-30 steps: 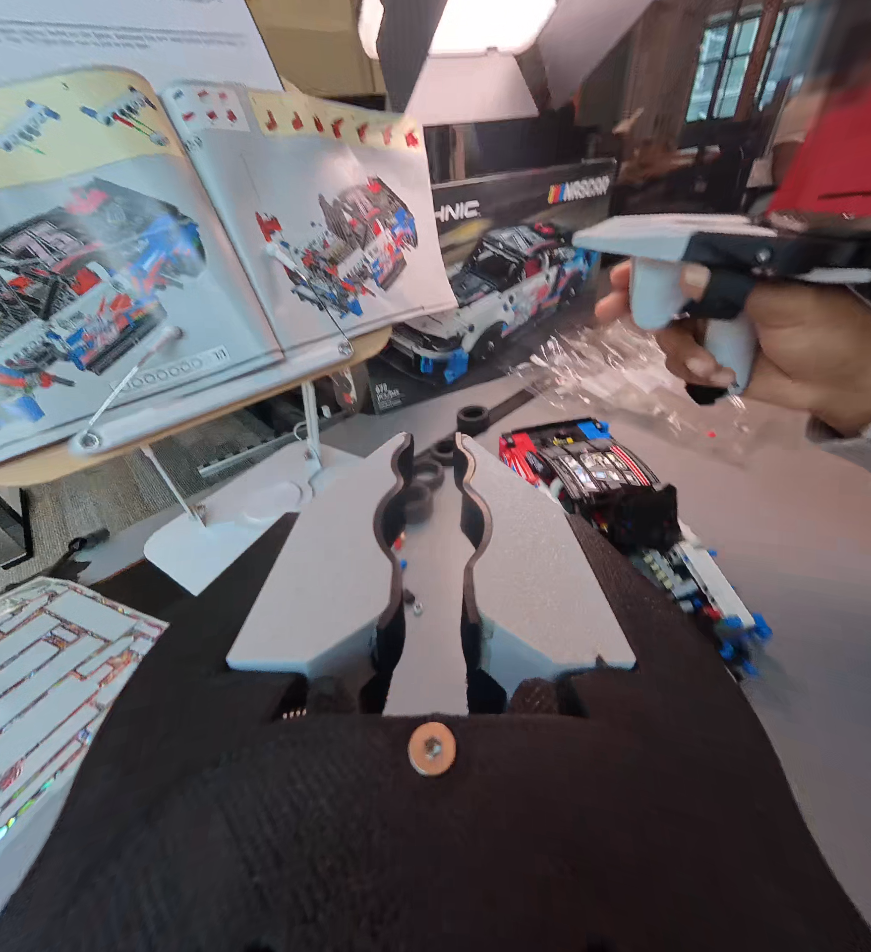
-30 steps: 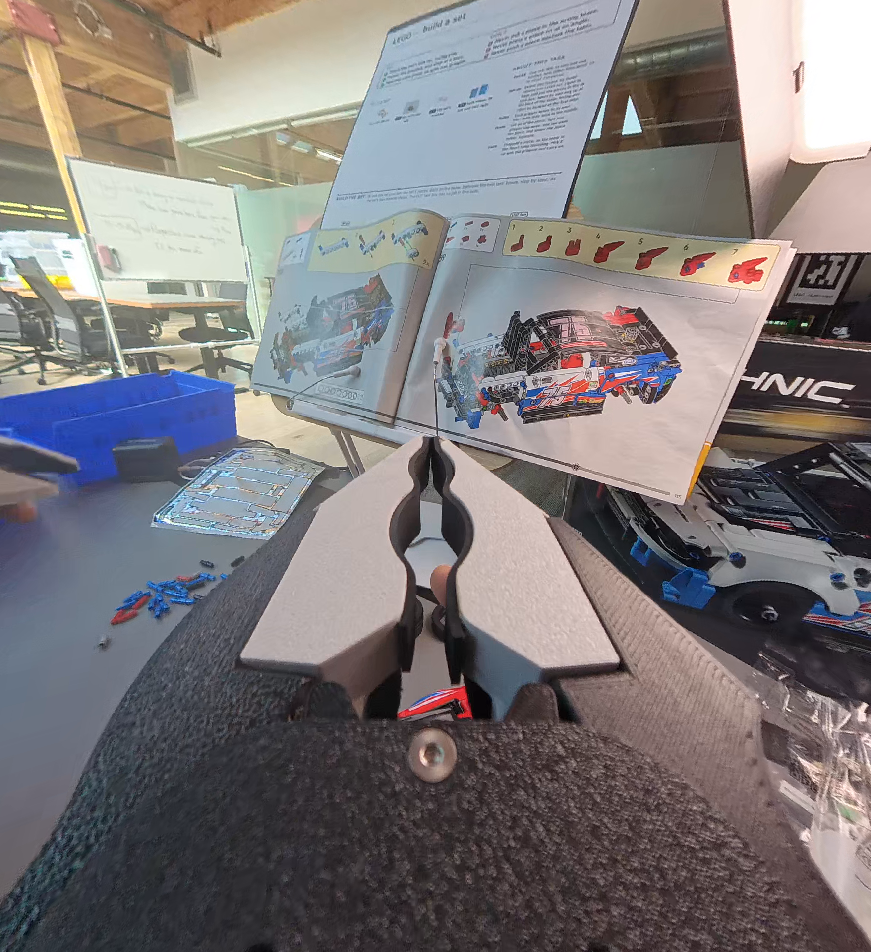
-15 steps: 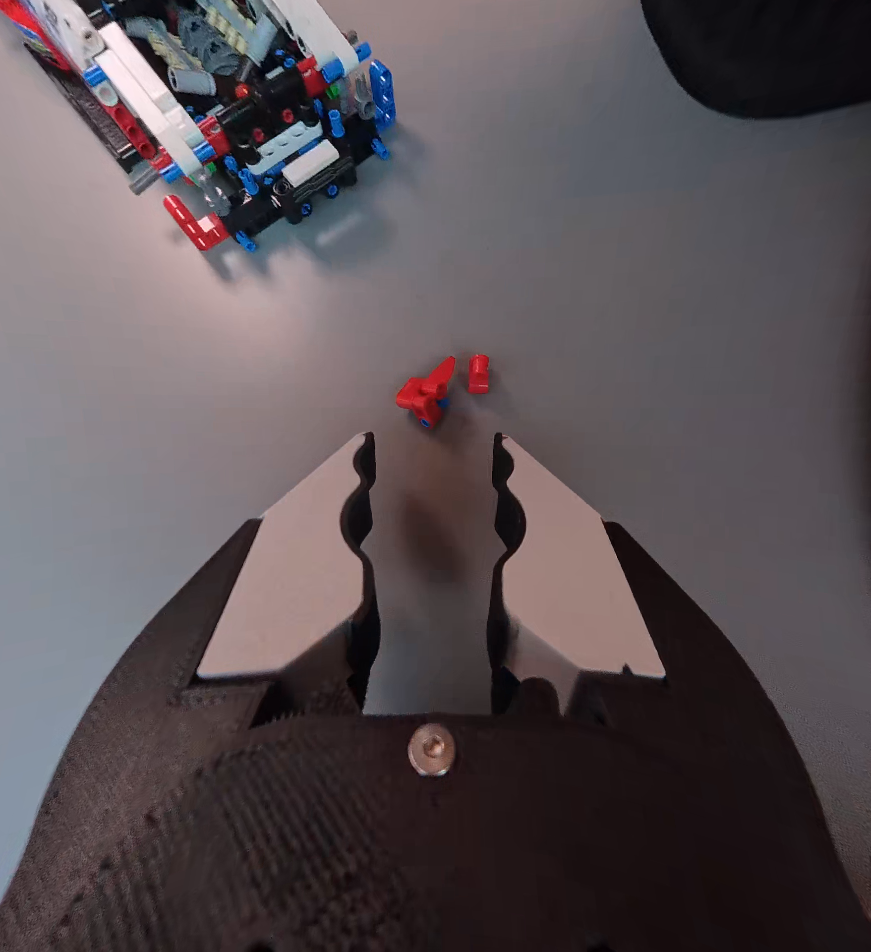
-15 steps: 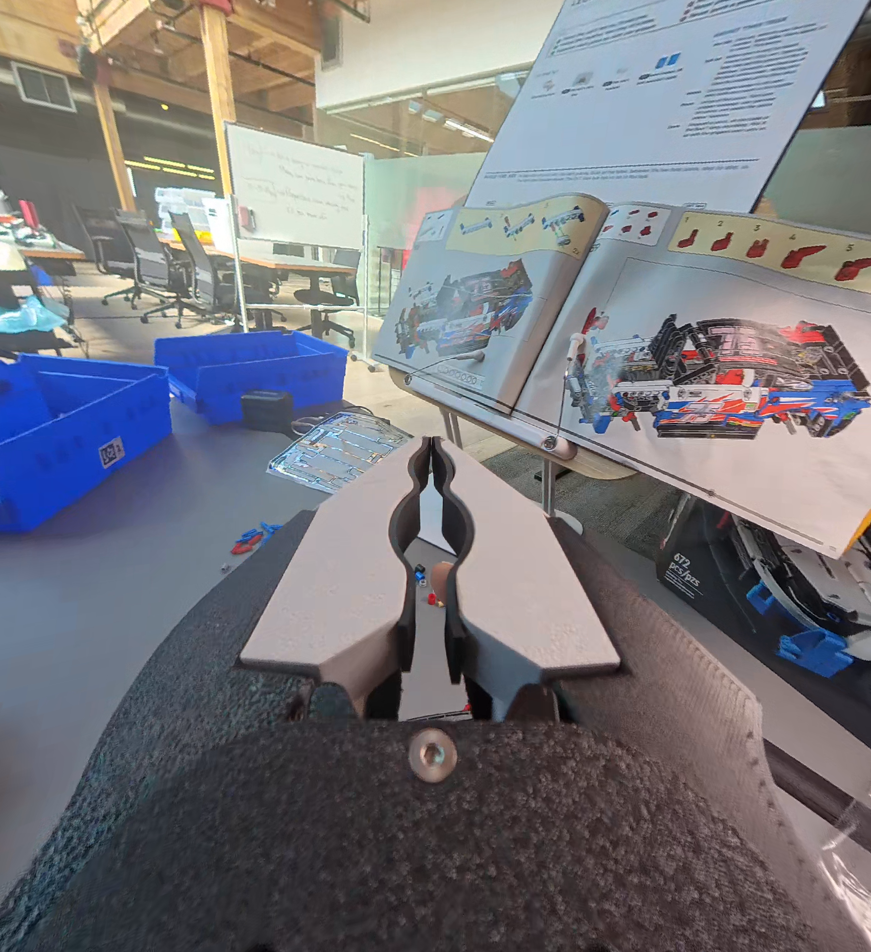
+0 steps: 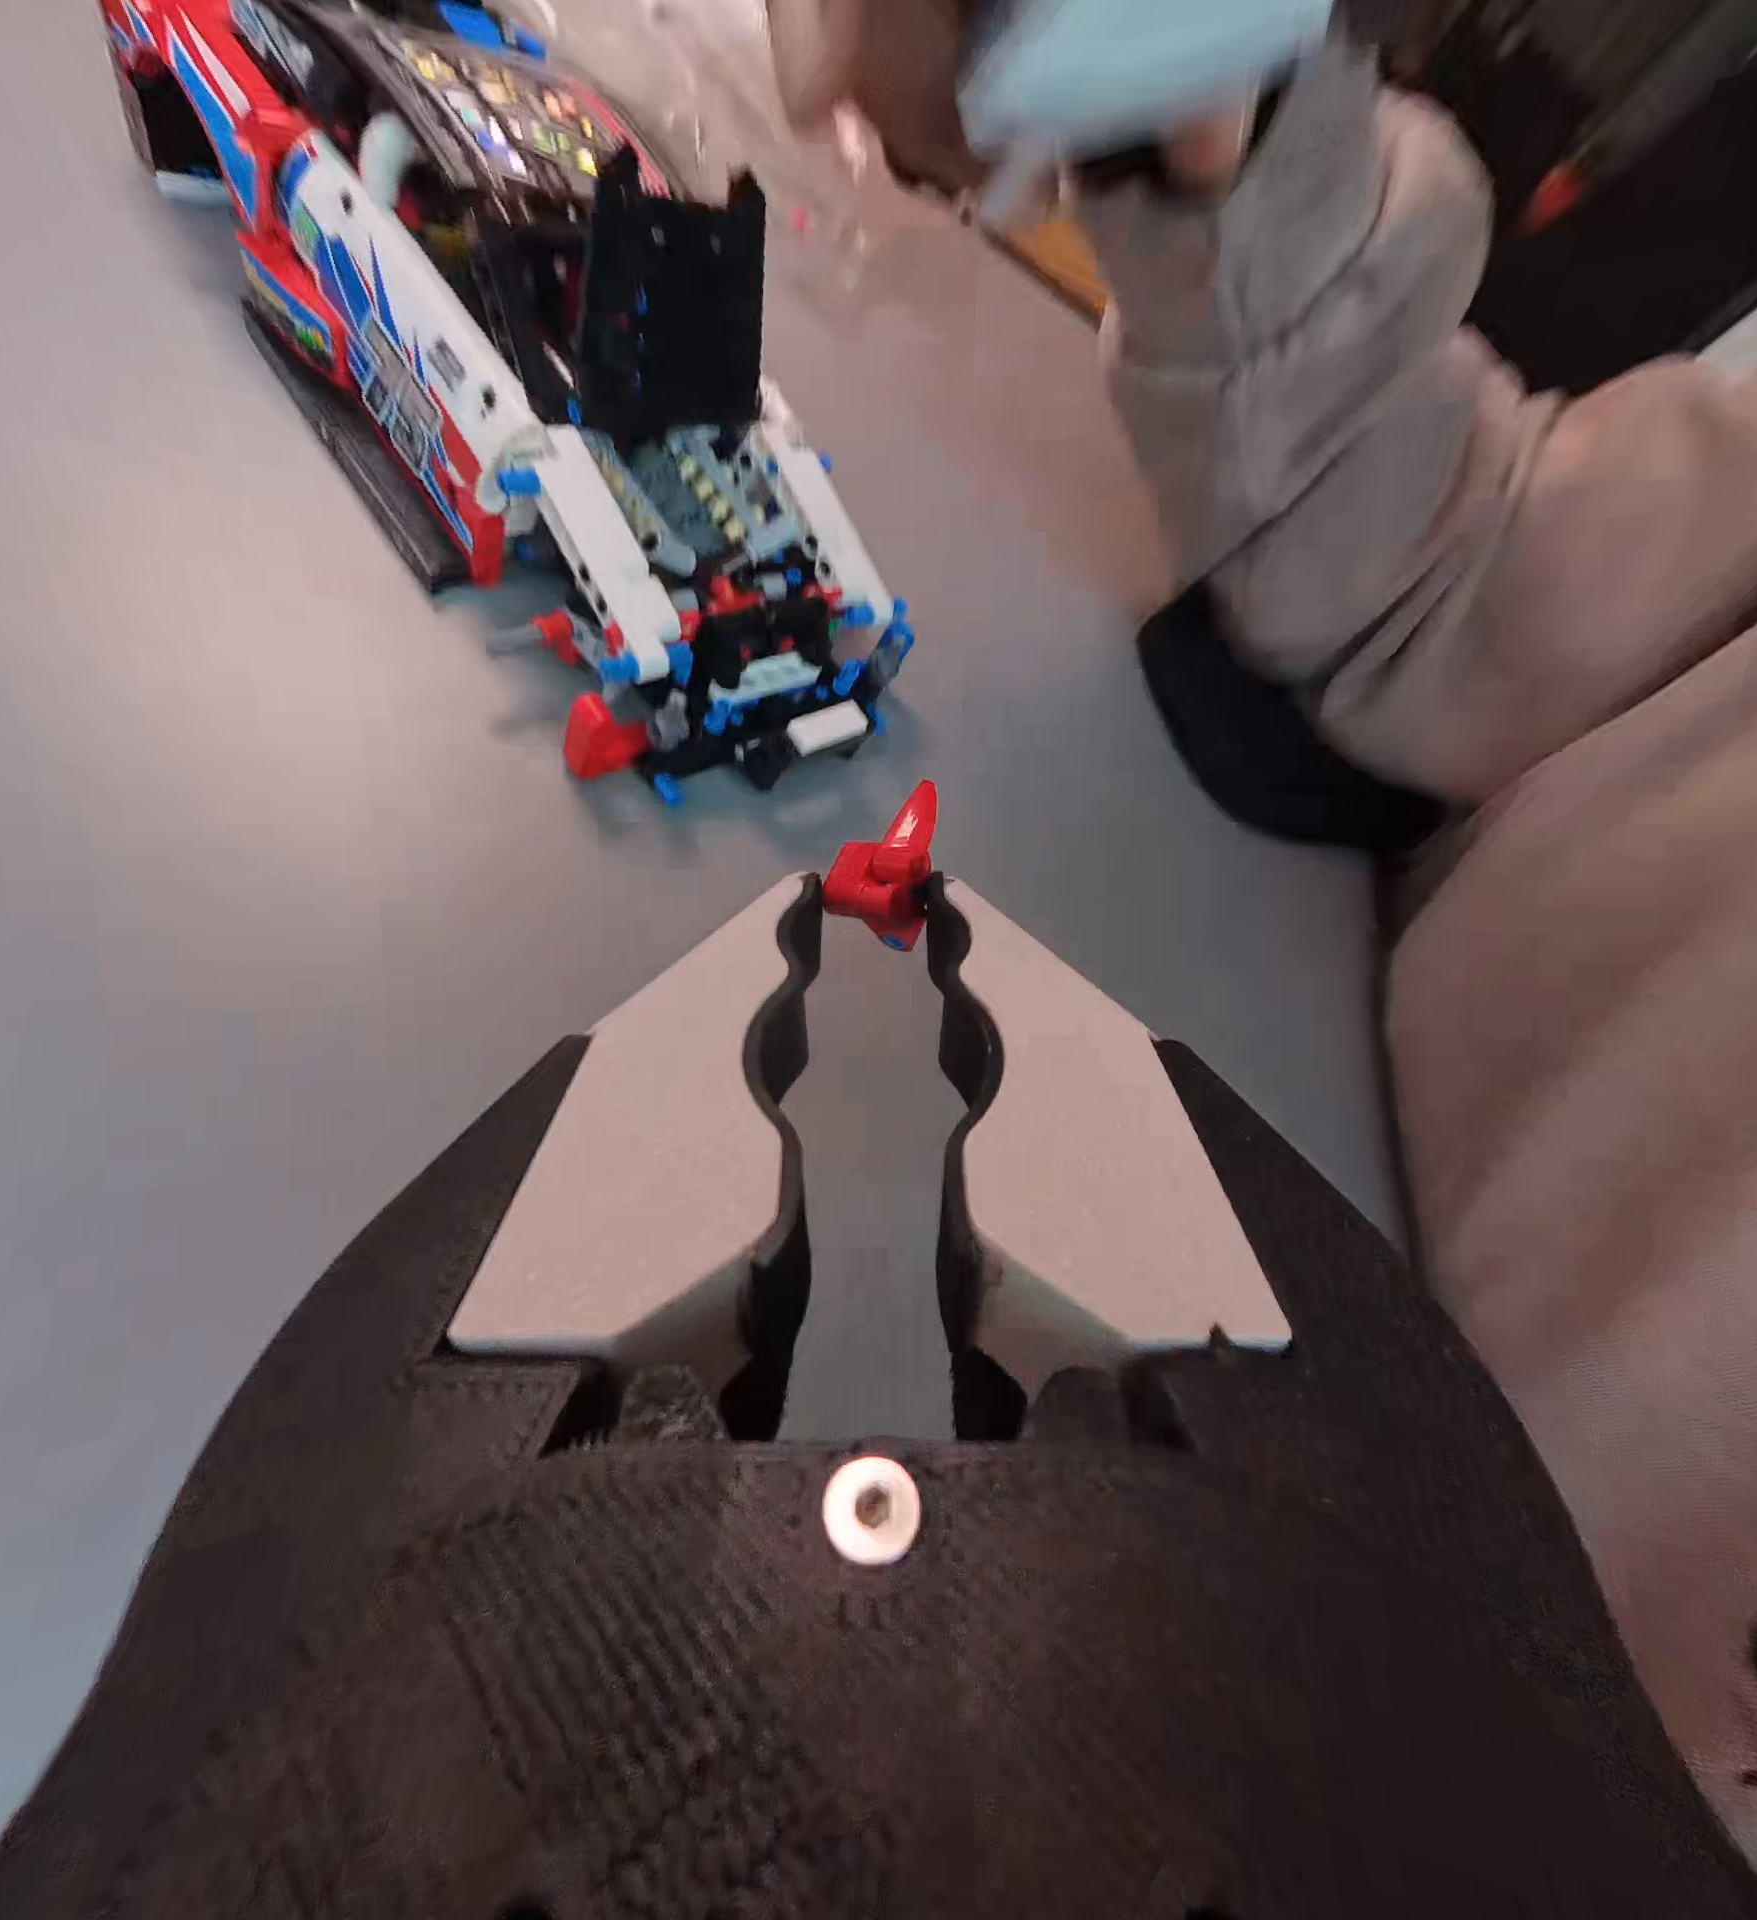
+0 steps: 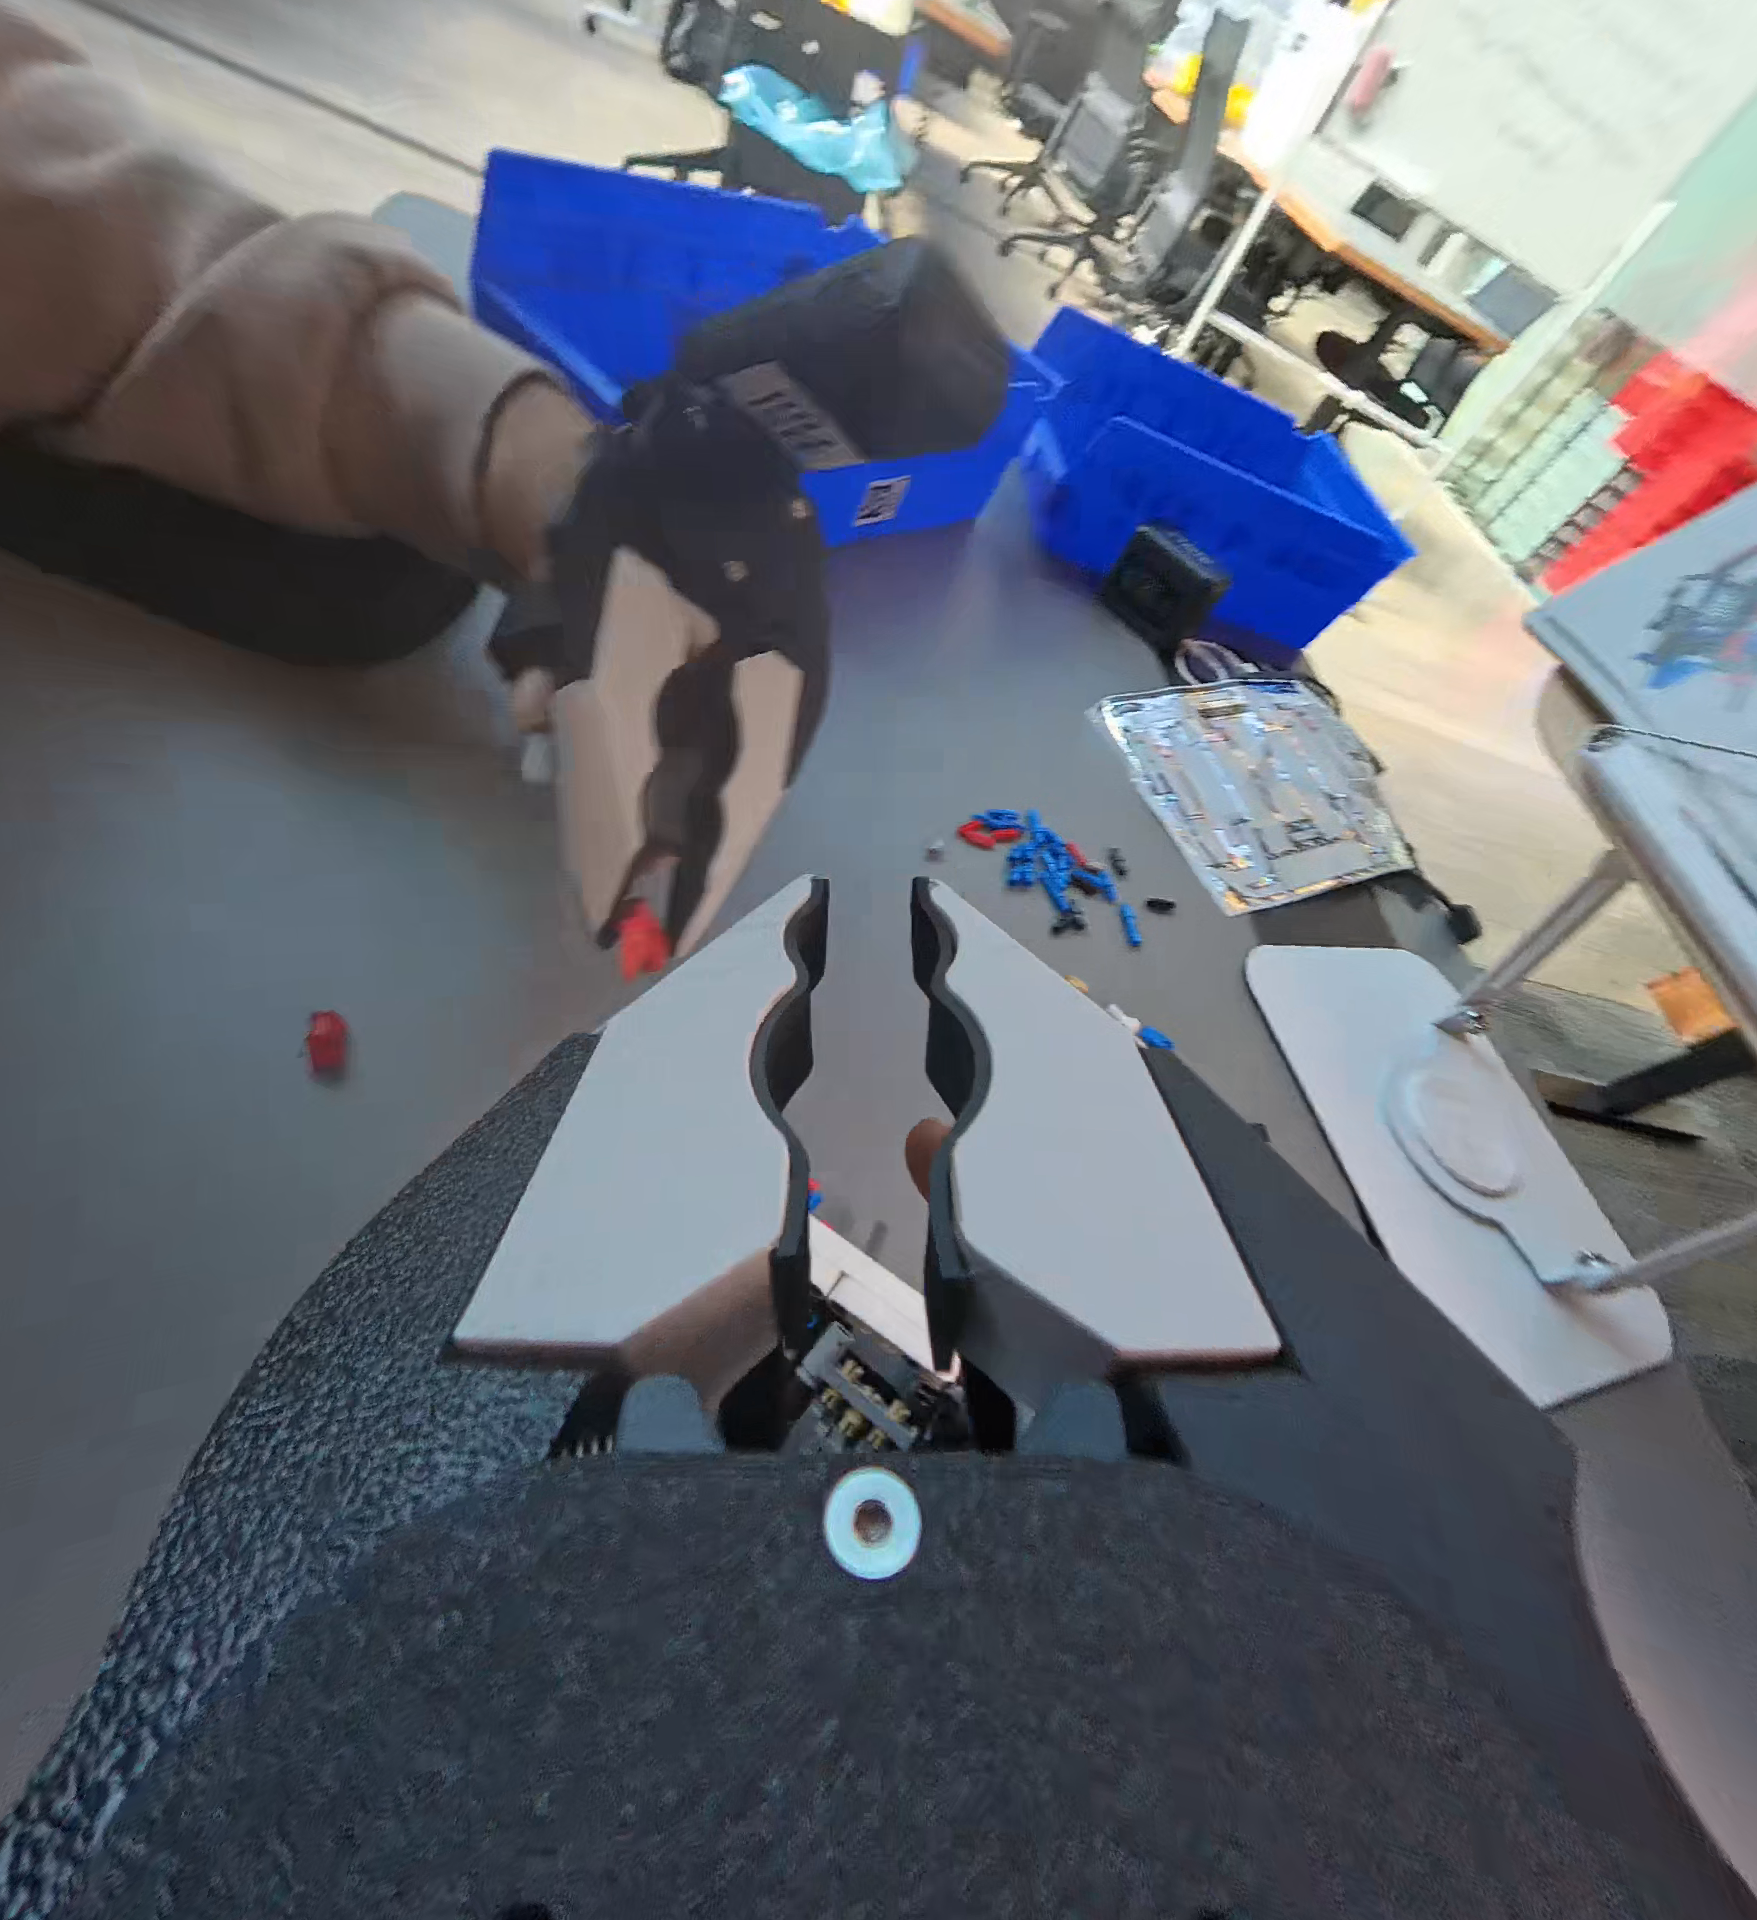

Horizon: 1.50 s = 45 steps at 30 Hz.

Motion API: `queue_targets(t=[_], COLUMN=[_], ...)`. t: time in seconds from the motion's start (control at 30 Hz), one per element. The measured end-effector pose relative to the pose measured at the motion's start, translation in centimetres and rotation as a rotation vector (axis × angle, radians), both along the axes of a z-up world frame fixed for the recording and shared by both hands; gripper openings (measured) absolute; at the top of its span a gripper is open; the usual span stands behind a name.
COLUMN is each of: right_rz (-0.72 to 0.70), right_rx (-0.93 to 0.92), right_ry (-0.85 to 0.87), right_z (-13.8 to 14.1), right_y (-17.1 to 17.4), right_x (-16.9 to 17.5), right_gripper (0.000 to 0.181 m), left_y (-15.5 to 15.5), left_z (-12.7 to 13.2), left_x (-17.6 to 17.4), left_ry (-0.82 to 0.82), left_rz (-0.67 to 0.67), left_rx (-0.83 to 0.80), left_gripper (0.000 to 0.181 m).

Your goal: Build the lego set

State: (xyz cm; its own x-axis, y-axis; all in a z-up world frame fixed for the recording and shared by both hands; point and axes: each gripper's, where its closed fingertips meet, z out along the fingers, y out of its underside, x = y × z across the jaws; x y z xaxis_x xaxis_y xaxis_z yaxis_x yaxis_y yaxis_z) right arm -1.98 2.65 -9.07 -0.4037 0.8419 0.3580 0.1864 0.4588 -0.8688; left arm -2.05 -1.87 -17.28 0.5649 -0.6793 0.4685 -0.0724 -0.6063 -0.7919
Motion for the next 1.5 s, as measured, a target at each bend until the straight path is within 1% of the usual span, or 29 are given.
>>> queue_targets(t=[0.03,0.07,0.13,0.2,0.23,0.27,0.33,0.4,0.43,0.47,0.53,0.6,0.63,0.7,0.77,0.9,0.97,1.03,1.2,1.23,1.33,1.43,1.5], right_rz=[0.046,0.075,0.082,0.055,0.05,0.044,0.044,0.057,0.064,0.058,0.047,0.058,0.058,0.073,0.094,0.092,0.078,0.049,-0.022,-0.047,-0.192,-0.35,-0.49], right_rx=[0.024,0.049,0.097,0.144,0.15,0.147,0.097,-0.048,-0.154,-0.272,-0.499,-0.682,-0.762,-0.89,-0.983,-1.071,-1.086,-1.075,-1.046,-1.025,-0.845,-0.7,-0.602], right_ry=[-0.041,-0.074,-0.087,-0.057,-0.053,-0.031,-0.012,0.031,0.058,0.089,0.153,0.212,0.217,0.243,0.279,0.329,0.342,0.342,0.354,0.359,0.382,0.473,0.541], right_z=[-0.9,-1.6,-2.2,-2.1,-2.0,-1.7,-1.0,0.3,1.2,2.2,4.2,5.9,6.3,7.1,8.0,9.1,9.2,8.9,8.6,8.7,9.0,10.4,11.2], right_y=[-1.2,-2.0,-2.8,-2.6,-2.6,-2.5,-2.2,-1.9,-1.5,-0.7,1.1,2.5,3.2,4.1,4.8,6.3,7.1,7.7,9.4,9.9,12.0,15.4,18.6], right_x=[0.0,0.0,-0.4,-0.9,-0.9,-1.0,-0.8,-0.6,-0.5,-0.4,0.0,0.5,0.6,0.9,1.3,2.2,2.5,2.5,2.5,2.5,1.9,1.9,2.0], right_gripper=[0.019,0.027,0.029,0.018,0.009,0.005,0.005,0.004,0.004,0.004,0.004,0.004,0.004,0.004,0.004,0.004,0.003,0.003,0.004,0.004,0.006,0.012,0.012], left_y=[0.5,1.0,1.6,1.9,2.0,2.0,2.3,2.6,2.8,3.3,4.5,6.1,6.9,8.5,9.7,11.2,11.8,12.4,14.1,14.5,16.3,18.7,20.7], left_z=[1.5,2.8,4.7,5.9,6.4,6.7,7.4,8.7,9.5,10.1,11.0,12.5,13.4,14.7,15.4,16.7,17.0,17.1,17.0,17.1,17.6,19.5,20.8], left_x=[-0.2,-0.3,-0.4,-0.1,0.1,0.3,0.4,0.5,0.5,0.4,0.4,0.6,0.7,1.1,1.7,2.9,3.3,3.4,3.3,3.1,2.4,0.8,-0.9], left_ry=[-0.086,-0.153,-0.227,-0.248,-0.254,-0.257,-0.272,-0.326,-0.345,-0.345,-0.288,-0.248,-0.251,-0.257,-0.245,-0.298,-0.322,-0.358,-0.391,-0.4,-0.422,-0.495,-0.546], left_rz=[-0.005,-0.02,-0.06,-0.113,-0.135,-0.16,-0.181,-0.197,-0.2,-0.184,-0.131,-0.069,-0.037,0.002,0.007,-0.015,-0.024,-0.025,-0.025,-0.022,-0.003,0.045,0.098], left_rx=[-0.019,-0.035,-0.053,-0.046,-0.04,-0.039,-0.028,0.011,0.06,0.125,0.264,0.391,0.438,0.485,0.516,0.531,0.518,0.505,0.49,0.498,0.54,0.611,0.644], left_gripper=[0.018,0.018,0.017,0.017,0.018,0.017,0.018,0.018,0.019,0.023,0.03,0.03,0.029,0.025,0.021,0.013,0.01,0.014,0.011,0.004,0.004,0.004,0.004])
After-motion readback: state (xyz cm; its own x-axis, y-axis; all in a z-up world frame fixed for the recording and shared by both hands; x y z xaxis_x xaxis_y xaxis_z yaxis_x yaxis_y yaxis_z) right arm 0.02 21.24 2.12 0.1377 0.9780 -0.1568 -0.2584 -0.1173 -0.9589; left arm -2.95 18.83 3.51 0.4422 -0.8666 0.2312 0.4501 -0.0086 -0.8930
